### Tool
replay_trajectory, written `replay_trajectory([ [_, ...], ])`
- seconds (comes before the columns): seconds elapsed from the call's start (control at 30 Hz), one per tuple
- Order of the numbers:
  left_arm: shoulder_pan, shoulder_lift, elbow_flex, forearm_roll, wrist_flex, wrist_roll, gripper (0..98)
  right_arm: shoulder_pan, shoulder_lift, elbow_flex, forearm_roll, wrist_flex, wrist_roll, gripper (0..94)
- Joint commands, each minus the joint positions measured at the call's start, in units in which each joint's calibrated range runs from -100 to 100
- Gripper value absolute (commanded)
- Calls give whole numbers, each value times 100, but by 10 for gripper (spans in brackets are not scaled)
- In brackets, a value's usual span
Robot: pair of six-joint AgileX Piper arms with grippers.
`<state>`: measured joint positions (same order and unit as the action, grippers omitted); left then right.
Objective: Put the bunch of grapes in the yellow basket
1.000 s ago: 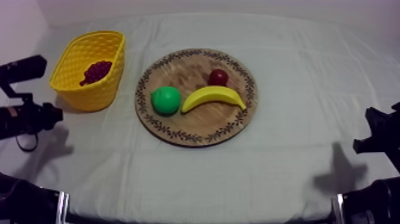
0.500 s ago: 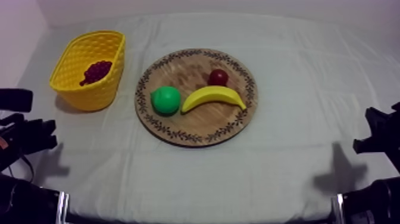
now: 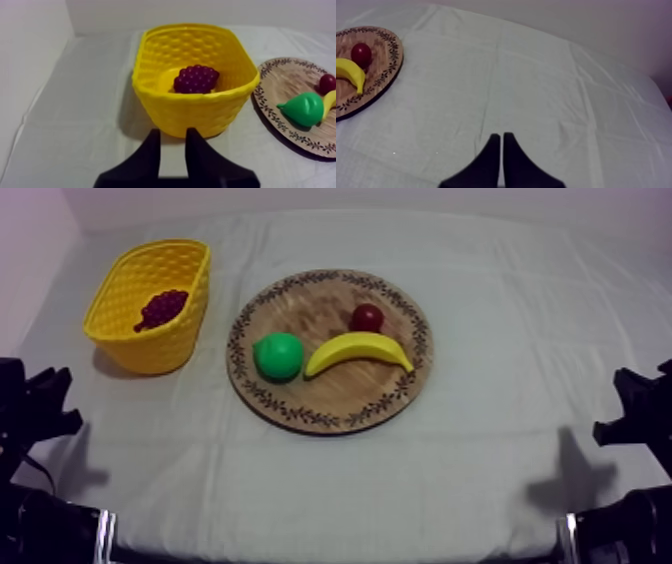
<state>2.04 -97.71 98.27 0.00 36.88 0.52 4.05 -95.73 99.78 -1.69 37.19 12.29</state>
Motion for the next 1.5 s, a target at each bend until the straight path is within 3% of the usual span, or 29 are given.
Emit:
replay_trajectory([
  [0.0, 32, -146, 14, -19, -42, 26, 162, 1, -2, -1, 1, -1, -2, 5],
  [0.2, 69, -219, 74, -118, -214, 102, 41, 1, -2, -1, 1, -1, -4, 5],
  [0.33, 73, -226, 98, -159, -299, 104, 10, 1, -2, -1, 1, -1, -4, 5],
  [0.77, 74, -229, 117, -178, -341, -73, 1, 1, -2, -1, 1, -1, -1, 5],
  [0.9, 87, -229, 130, -178, -387, 106, 0, 1, -2, -1, 1, -1, -2, 5],
  [1.17, 127, -229, 139, -178, -421, 93, 0, 1, -2, -1, 1, -1, -1, 5],
  [1.47, 156, -229, 130, -178, -366, 329, 0, 1, -2, -1, 1, -1, -2, 5],
])
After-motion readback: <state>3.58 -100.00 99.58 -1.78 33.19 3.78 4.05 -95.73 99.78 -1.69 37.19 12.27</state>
